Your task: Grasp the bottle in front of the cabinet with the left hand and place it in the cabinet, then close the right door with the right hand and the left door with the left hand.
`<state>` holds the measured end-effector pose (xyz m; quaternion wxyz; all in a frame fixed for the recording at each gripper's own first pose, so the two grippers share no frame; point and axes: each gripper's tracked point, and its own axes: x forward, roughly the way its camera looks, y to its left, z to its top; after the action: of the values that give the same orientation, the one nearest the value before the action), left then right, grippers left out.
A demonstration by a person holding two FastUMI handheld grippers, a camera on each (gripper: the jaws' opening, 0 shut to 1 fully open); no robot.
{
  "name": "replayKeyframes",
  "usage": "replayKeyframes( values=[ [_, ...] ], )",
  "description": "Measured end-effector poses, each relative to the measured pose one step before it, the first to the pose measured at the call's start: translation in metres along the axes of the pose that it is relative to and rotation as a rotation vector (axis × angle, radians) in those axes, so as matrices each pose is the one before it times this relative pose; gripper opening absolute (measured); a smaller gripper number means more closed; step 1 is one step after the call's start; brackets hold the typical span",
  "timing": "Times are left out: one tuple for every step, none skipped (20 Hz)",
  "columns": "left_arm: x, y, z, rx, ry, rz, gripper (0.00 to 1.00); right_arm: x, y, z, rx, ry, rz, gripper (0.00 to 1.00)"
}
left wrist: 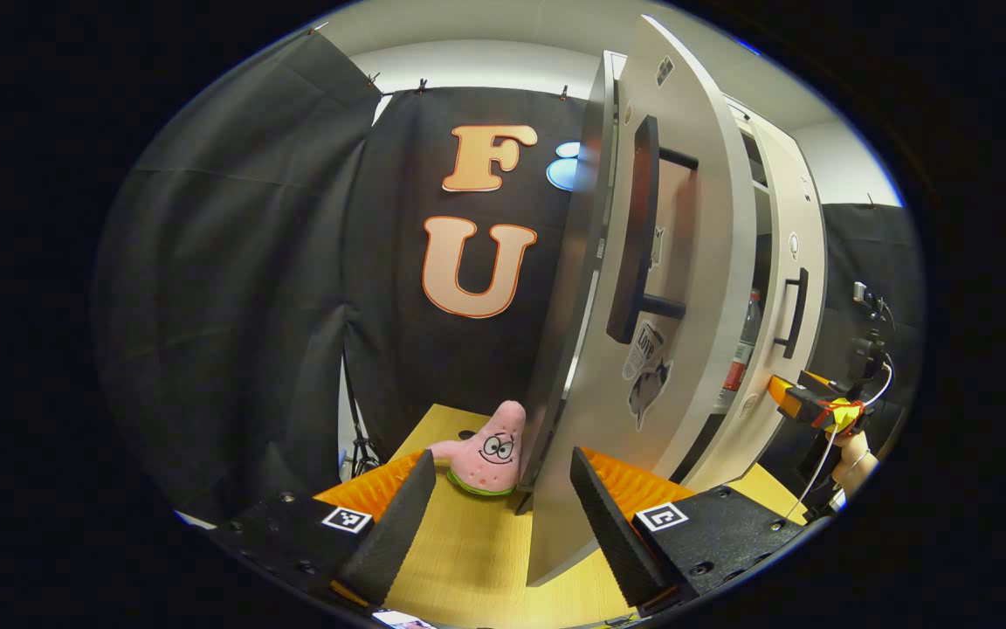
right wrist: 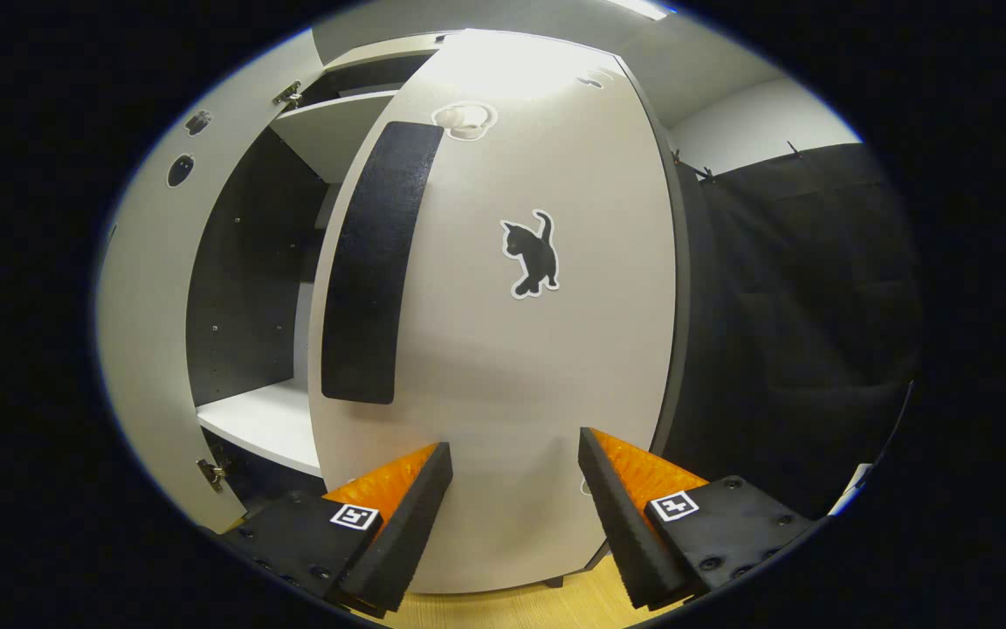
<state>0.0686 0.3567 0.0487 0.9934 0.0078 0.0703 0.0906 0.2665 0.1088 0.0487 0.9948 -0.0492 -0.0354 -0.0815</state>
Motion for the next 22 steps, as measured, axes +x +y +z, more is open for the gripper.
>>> replayKeyframes(
  values=[
    [0.00262, -0.00080, -0.00115, -0.00443, 0.00294, -0.00238, 0.95, 0.00098, 0.00025, -0.00032, -0.00014, 0.00072, -0.00090, 0.97],
    [0.00199, -0.00104, -0.00141, -0.00297, 0.00341, -0.00303, 0.95, 0.00048, 0.00031, 0.00000, 0.00174, 0.00171, -0.00087, 0.97],
    [0.00181, -0.00185, 0.00019, -0.00219, 0.00194, -0.00263, 0.95, -0.00065, 0.00003, 0.00061, 0.00207, 0.00036, -0.00013, 0.97],
    [0.00186, 0.00129, 0.00137, 0.00405, -0.00083, 0.00225, 0.95, -0.00059, 0.00051, -0.00023, 0.00300, 0.00099, 0.00088, 0.97],
    [0.00183, 0.00050, 0.00059, 0.00643, 0.00045, -0.00130, 0.95, -0.00203, 0.00030, -0.00029, 0.00236, 0.00251, 0.00252, 0.97],
    [0.00057, -0.00004, 0.00052, 0.00263, 0.00070, -0.00328, 0.95, -0.00038, 0.00059, -0.00073, 0.00107, 0.00251, 0.00320, 0.97],
    [-0.00051, -0.00123, -0.00017, 0.00231, -0.00001, -0.00087, 0.95, 0.00084, 0.00103, -0.00180, -0.00066, 0.00410, 0.00363, 0.97],
    [-0.00064, -0.00081, -0.00041, 0.00353, -0.00121, -0.00007, 0.95, 0.00092, 0.00133, -0.00174, -0.00293, 0.00274, 0.00345, 0.97],
    [-0.00067, -0.00119, 0.00048, 0.00080, 0.00204, 0.00254, 0.95, 0.00029, 0.00008, -0.00041, -0.00397, 0.00060, 0.00143, 0.97],
    [-0.00050, -0.00027, -0.00060, -0.00353, 0.00005, 0.00641, 0.94, 0.00032, -0.00013, -0.00061, -0.00171, 0.00377, 0.00294, 0.97],
    [-0.00090, -0.00103, -0.00042, -0.00377, -0.00113, 0.00912, 0.94, -0.00050, -0.00062, 0.00048, 0.00253, 0.00224, 0.00441, 0.97],
    [-0.00085, -0.00147, -0.00013, -0.00140, -0.00178, 0.00768, 0.94, -0.00098, -0.00056, -0.00021, 0.00350, 0.00669, 0.00494, 0.97],
    [-0.00002, -0.00183, 0.00047, 0.00428, -0.00194, 0.00358, 0.94, 0.00042, -0.00132, -0.00059, 0.00220, 0.00819, 0.00454, 0.97],
    [-0.00093, -0.00271, -0.00022, 0.00636, -0.00068, 0.00114, 0.94, -0.00198, -0.00243, 0.00029, 0.00055, 0.00421, 0.00470, 0.97],
    [-0.00019, -0.00267, -0.00044, 0.00446, -0.00015, 0.00054, 0.94, -0.00407, -0.00481, 0.00037, -0.00306, 0.00279, 0.00161, 0.97],
    [-0.00015, -0.00259, -0.00081, 0.00007, 0.00176, 0.00015, 0.94, -0.00608, -0.00786, 0.00053, -0.00612, 0.00507, -0.00625, 0.97],
    [0.00010, -0.00383, -0.00082, -0.00300, 0.00245, -0.00317, 0.94, -0.00895, -0.00873, 0.00142, 0.00061, 0.00112, -0.00429, 0.97],
    [0.00040, -0.00286, -0.00035, -0.00538, 0.00155, -0.00493, 0.94, -0.00798, -0.00833, 0.00353, 0.00363, -0.00416, -0.00476, 0.97],
    [0.00047, -0.00304, -0.00136, -0.00770, 0.00275, -0.00249, 0.94, -0.00775, -0.00933, 0.00479, 0.00303, -0.00398, -0.00390, 0.97],
    [0.00033, -0.00521, -0.00199, -0.00402, 0.00127, -0.00361, 0.94, -0.00696, -0.00861, 0.00501, 0.00085, -0.00688, -0.00145, 0.97],
    [0.00030, -0.00671, -0.00010, -0.00003, -0.00065, -0.00317, 0.94, -0.00594, -0.00970, 0.00549, -0.00248, -0.00782, -0.00359, 0.97],
    [-0.00035, -0.00600, -0.00112, 0.00362, -0.00092, -0.00188, 0.94, -0.00611, -0.00907, 0.00502, -0.00586, -0.00523, -0.00193, 0.97]
  ],
)
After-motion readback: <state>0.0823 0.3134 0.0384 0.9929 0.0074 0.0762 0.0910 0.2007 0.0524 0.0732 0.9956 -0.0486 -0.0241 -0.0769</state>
